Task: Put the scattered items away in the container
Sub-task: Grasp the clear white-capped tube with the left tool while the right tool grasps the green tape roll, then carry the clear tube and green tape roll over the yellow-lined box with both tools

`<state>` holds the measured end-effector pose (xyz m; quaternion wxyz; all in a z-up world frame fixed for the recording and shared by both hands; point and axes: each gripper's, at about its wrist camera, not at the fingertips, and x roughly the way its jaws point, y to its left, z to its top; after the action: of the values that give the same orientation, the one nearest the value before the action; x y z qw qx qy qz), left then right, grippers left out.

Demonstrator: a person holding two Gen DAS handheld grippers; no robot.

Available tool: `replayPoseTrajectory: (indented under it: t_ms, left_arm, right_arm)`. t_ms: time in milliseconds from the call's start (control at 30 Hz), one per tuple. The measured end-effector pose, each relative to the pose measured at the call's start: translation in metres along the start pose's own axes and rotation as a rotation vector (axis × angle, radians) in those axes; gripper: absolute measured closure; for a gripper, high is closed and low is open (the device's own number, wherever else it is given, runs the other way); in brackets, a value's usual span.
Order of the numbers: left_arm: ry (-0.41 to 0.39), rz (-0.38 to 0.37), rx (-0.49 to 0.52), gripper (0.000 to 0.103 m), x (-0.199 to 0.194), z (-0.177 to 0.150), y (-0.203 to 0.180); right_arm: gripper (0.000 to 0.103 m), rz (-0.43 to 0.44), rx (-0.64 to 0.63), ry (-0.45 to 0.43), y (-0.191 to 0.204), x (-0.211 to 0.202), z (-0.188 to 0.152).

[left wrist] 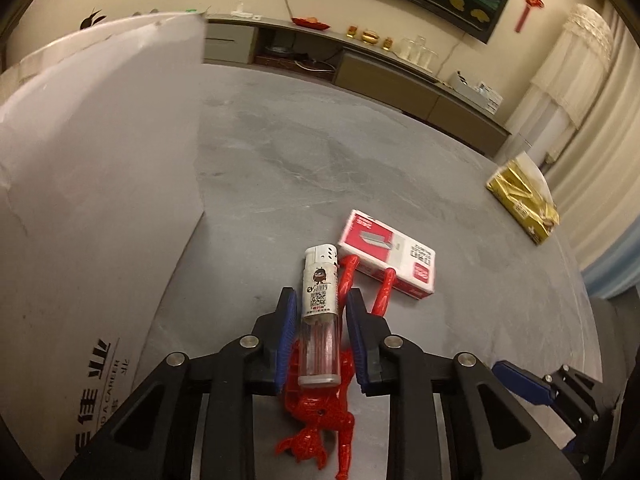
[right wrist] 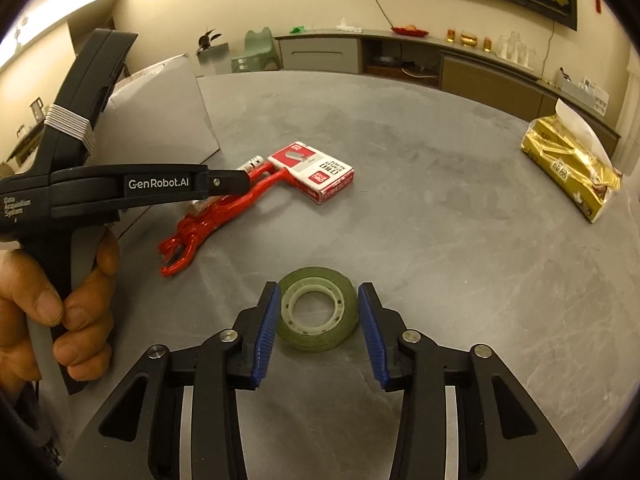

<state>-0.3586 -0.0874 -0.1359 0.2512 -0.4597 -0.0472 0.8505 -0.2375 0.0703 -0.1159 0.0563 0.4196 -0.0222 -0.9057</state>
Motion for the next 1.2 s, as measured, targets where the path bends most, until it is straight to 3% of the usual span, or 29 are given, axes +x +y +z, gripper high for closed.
replayPoseTrajectory:
  t_ms: [67,100,167,233,367,433,500,567,700,1033,1200]
  left_arm:
    - [0.001,-0.003,0.006,0.074,0.000,0.000,-0.001]
    - [0.001,-0.001,0.016,0.075,0.000,0.000,-0.003]
    - [0.004,0.006,0.024,0.084,0.001,-0.001,-0.006]
    - [0.002,0.005,0.024,0.092,-0.001,-0.001,-0.007]
    - [-0.019,-0.006,0.002,0.092,-0.009,0.002,-0.002]
    - [-0.023,-0.006,-0.004,0.092,-0.010,0.002,0.001]
    - [-0.025,-0.005,-0.002,0.092,-0.010,0.001,0.000]
    - [-0.030,0.001,-0.002,0.092,-0.011,0.001,-0.001]
    - [-0.046,-0.002,-0.007,0.092,-0.017,0.003,0.000]
    - [-0.062,-0.020,-0.008,0.092,-0.027,0.007,-0.002]
    - [-0.074,-0.028,-0.010,0.092,-0.034,0.009,-0.003]
  right_arm:
    - [0.063,0.005,0.004,0.005,0.001,0.001,0.001]
    - [0.075,0.005,0.004,0.007,0.001,0.001,0.001]
    - [0.088,0.010,0.005,0.017,0.002,0.002,0.001]
    - [0.090,0.018,0.008,0.019,0.003,0.000,0.001]
    - [0.091,0.030,0.028,0.016,0.000,-0.005,-0.001]
    - [0.087,0.030,0.036,0.006,0.000,-0.008,0.000]
    - [0.058,0.046,0.032,-0.002,0.002,-0.009,0.002]
    - [0.052,0.039,0.008,0.005,0.009,-0.007,0.003]
    - [0.048,-0.008,-0.041,0.032,0.020,0.006,0.005]
    - [0.047,0.049,-0.007,0.027,0.018,0.002,0.002]
    - [0.045,0.014,-0.049,0.056,0.033,0.011,-0.003]
